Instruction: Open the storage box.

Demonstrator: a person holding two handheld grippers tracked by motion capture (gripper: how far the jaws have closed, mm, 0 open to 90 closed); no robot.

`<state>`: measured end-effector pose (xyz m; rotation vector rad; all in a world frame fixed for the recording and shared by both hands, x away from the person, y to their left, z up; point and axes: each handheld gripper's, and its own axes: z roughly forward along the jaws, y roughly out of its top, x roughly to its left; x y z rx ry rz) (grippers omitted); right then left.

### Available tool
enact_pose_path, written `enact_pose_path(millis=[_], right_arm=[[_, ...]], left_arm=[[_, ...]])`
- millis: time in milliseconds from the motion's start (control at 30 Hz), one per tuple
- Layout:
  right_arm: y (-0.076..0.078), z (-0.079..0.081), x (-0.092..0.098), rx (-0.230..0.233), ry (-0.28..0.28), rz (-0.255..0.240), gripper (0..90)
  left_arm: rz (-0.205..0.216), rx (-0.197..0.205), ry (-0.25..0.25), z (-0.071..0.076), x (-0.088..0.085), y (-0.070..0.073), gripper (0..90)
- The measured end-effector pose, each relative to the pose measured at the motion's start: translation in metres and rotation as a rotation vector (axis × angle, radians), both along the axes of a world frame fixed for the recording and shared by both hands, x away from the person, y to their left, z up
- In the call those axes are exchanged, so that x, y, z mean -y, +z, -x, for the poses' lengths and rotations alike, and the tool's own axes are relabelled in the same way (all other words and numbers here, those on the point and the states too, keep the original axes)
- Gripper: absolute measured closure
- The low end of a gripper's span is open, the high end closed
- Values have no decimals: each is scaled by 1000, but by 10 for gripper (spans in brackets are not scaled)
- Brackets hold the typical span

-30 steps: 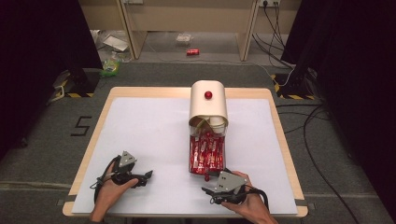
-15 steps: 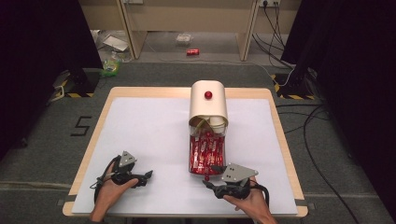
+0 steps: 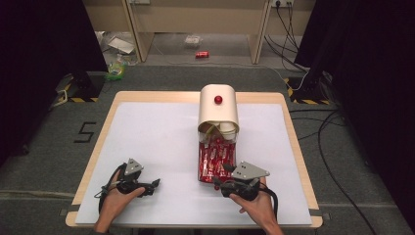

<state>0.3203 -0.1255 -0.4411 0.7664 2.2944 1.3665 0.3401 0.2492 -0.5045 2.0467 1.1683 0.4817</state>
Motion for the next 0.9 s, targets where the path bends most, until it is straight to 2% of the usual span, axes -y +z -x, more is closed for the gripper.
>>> enact_pose_path(millis=[467,900], right_arm=[[6,-12,-1,27,-95,-4,407],[4,-27,-17,4,-86,33,427]], left_arm=[[2,0,1,0,0,0,76],[2,-1,1,0,0,0,76]])
